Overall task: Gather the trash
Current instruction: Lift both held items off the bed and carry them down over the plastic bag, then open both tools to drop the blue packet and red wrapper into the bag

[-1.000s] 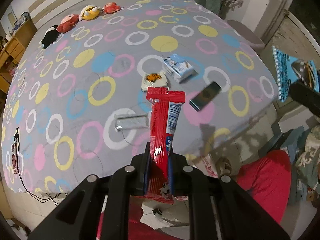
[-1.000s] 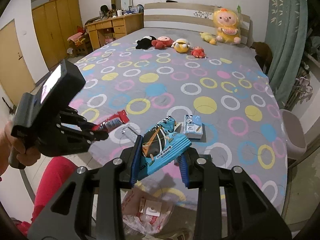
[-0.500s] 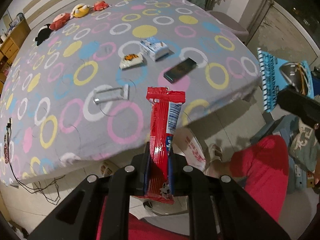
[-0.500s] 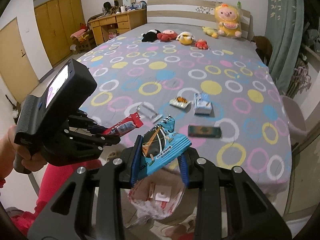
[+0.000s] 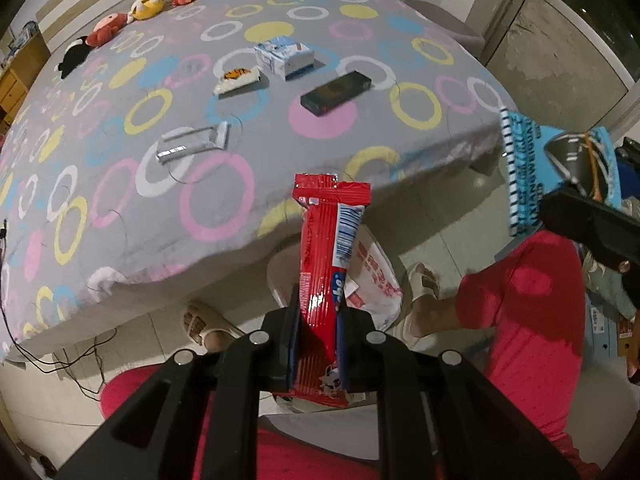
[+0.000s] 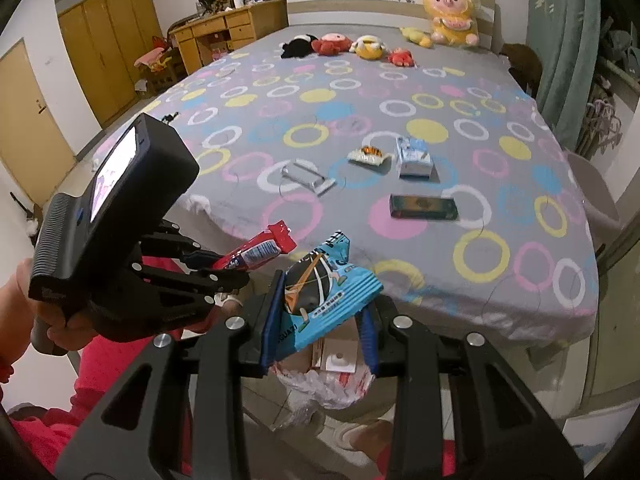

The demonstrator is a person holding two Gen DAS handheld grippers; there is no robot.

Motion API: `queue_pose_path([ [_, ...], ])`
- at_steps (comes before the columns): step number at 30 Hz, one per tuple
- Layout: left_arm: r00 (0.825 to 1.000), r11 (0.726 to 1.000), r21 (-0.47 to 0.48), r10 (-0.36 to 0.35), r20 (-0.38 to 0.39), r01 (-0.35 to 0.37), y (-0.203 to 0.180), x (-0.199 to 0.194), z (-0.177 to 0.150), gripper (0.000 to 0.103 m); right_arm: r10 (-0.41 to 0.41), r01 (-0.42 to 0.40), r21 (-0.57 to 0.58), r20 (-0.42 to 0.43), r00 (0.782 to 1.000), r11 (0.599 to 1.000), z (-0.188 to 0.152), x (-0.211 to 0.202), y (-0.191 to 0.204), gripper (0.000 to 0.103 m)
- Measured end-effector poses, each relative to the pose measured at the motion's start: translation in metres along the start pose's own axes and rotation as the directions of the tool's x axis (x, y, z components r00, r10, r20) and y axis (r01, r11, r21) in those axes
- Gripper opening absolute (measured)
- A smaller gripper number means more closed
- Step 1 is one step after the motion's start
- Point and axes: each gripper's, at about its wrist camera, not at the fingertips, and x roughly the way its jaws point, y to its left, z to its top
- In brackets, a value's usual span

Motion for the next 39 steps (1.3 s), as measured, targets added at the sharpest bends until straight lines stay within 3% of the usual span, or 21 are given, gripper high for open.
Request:
queue_pose_path([
  [22,0.985,0.999,0.003,-0.032,-0.171,0.033,0.0,0.107,-0.024,0.015,0.009,0.008,0.111,-0.152,0.988,0.994,-0.059,0.095,-0.01,0.033],
  [39,0.949,0.985,0.168,0.023,-0.315,0.032,-0.017,0.201,-0.018,0.015,0.044,0.037,0.264,-0.294,0.955,0.964,-0.105,0.186,-0.047,0.033],
])
